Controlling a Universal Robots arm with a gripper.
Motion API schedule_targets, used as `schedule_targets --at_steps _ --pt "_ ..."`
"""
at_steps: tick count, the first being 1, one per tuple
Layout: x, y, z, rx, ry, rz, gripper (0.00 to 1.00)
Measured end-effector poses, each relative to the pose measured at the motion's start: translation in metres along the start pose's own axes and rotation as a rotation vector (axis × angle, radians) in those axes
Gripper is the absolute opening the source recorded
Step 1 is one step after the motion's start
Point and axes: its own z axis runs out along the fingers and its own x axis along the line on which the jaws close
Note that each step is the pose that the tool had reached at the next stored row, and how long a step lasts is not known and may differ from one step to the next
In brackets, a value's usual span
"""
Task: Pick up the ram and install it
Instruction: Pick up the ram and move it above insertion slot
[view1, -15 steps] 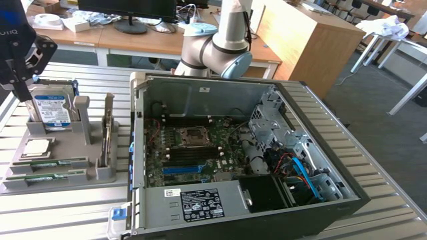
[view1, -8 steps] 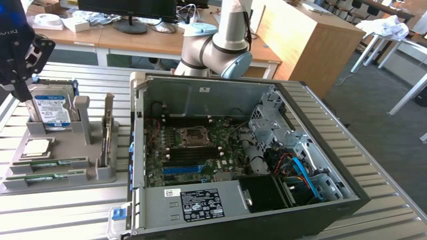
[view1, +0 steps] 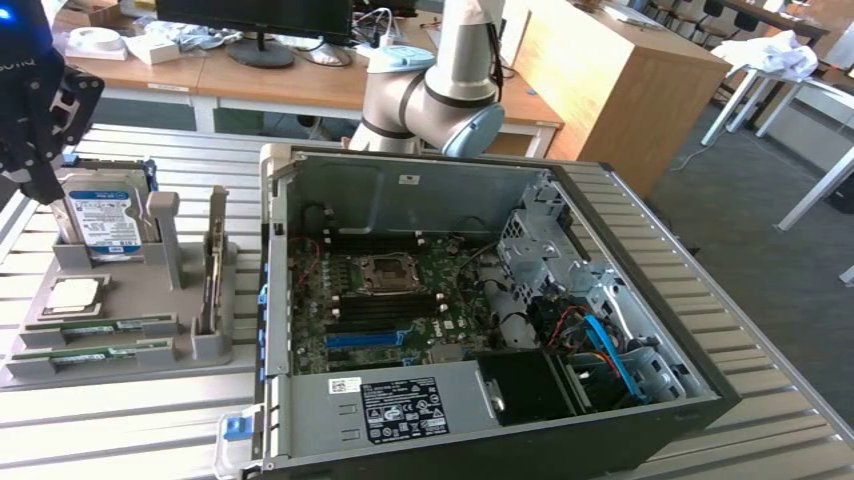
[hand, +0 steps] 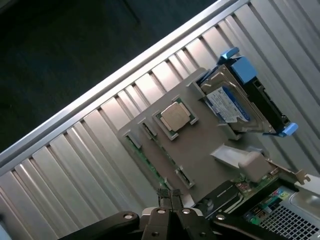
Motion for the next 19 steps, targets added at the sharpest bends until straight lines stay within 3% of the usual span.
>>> schedule_targets --at_steps 19 --pt "0.0 -0.0001 0.001 -0.0064 0.0117 -0.323 0.1"
